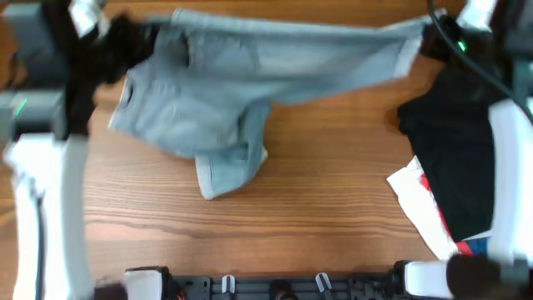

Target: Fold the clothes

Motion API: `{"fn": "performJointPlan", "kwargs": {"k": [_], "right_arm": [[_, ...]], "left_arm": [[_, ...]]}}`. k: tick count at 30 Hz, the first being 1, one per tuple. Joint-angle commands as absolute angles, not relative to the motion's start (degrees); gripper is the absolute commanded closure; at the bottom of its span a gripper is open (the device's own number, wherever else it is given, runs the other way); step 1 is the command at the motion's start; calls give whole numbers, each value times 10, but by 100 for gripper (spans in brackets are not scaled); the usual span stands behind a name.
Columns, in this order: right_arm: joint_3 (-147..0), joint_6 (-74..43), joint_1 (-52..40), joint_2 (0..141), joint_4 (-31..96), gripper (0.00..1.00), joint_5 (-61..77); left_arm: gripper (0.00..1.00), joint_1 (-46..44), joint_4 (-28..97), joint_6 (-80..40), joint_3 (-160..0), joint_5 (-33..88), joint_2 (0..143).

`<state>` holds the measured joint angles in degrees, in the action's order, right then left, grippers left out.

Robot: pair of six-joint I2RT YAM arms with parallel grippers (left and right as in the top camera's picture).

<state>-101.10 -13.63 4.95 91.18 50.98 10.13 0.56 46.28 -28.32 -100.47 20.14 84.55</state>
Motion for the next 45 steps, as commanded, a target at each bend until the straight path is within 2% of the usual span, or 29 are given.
{"fn": "performJointPlan", "kwargs": {"k": [1, 4, 6, 9, 13, 17, 20, 24, 28, 31, 37, 40, 45], "right_arm": [[-1039, -220, 80, 949, 484, 96, -86], [-1127, -284, 129, 934, 478, 96, -90], [-1221, -260, 157, 921, 471, 96, -86], [-1287, -207, 159, 919, 478, 96, -90], [-1300, -184, 159, 929, 571, 96, -103], [-1297, -148, 159, 982, 699, 96, -42], [-1297, -125, 152, 1027, 790, 96, 37], [-1296, -67, 126, 1093, 908, 96, 88], [-1273, -62, 119, 1110, 906, 96, 106], [-1273, -67, 119, 1110, 853, 96, 111], [-1273, -80, 121, 1110, 698, 96, 102], [-1281, -142, 135, 1110, 627, 96, 78], [-1378, -250, 209, 1108, 548, 96, 58]], "left_arm": [[96, -1, 308, -259, -1016, 183, 925], [96, -15, 173, -259, -1021, 186, 933], [96, -15, 156, -258, -1058, 182, 922], [96, 2, 187, -257, -1098, 180, 911], [96, 30, 331, -223, -1103, 168, 899], [96, 38, 538, -210, -1103, -13, 916], [96, 38, 612, -210, -1096, -96, 933], [96, 38, 724, -214, -1090, -77, 960], [96, 38, 773, -214, -1090, -12, 963], [96, 37, 694, -214, -1090, 4, 962], [96, 14, 461, -214, -1090, 13, 975], [96, 8, 345, -215, -1090, 13, 983], [96, -2, 71, -232, -1090, 24, 984]]}}
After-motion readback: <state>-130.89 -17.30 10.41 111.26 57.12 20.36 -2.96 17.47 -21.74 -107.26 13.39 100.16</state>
